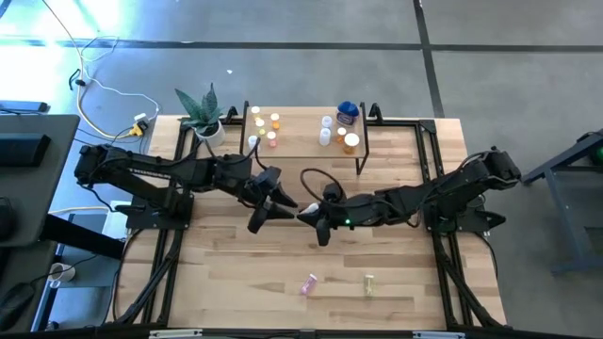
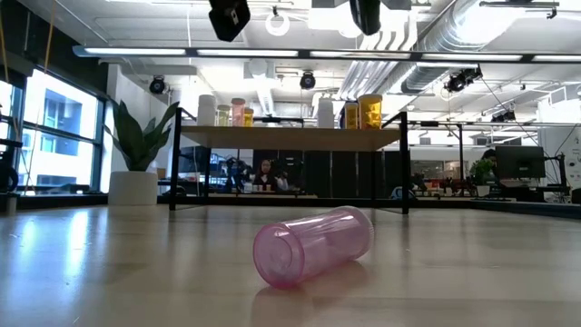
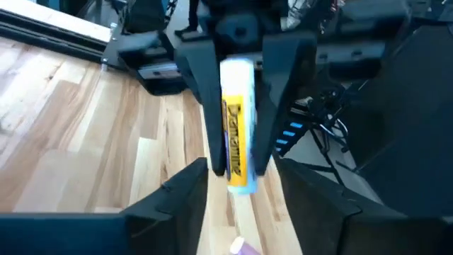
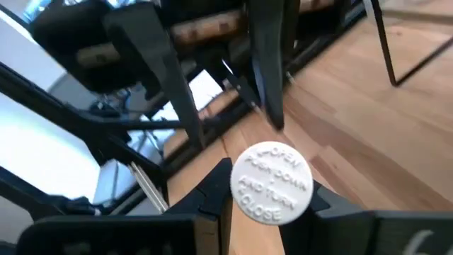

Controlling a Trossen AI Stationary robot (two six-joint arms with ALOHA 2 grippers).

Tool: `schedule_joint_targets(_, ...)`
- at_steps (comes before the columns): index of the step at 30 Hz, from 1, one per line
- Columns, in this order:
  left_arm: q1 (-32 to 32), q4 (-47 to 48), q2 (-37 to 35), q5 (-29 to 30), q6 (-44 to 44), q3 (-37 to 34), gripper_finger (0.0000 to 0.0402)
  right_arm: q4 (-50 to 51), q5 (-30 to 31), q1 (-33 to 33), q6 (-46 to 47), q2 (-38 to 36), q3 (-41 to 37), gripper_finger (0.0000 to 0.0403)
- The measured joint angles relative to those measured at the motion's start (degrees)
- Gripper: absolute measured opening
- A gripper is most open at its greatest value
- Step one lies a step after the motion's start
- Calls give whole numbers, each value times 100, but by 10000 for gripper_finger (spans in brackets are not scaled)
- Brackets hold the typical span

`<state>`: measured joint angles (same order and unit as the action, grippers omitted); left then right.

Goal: Pick and place medicine bottles onto shelf by color
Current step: Put the small white pill bottle on the shelf

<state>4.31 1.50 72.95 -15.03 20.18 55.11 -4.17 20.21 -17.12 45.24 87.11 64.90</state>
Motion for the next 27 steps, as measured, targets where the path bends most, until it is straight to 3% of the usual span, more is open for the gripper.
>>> schedule_joint_targets(6,258,60,11,1,-44,2,190,233,-272,64,235,0,0,67)
schedule_joint_targets(15,561,188,-137,-307,-90,0,178,190,-750,323,-168,-131,180,67)
schedule_joint_targets(27,626,131,-170,-62,-90,-2,177,233,-1443,850,-566,-140,477,67)
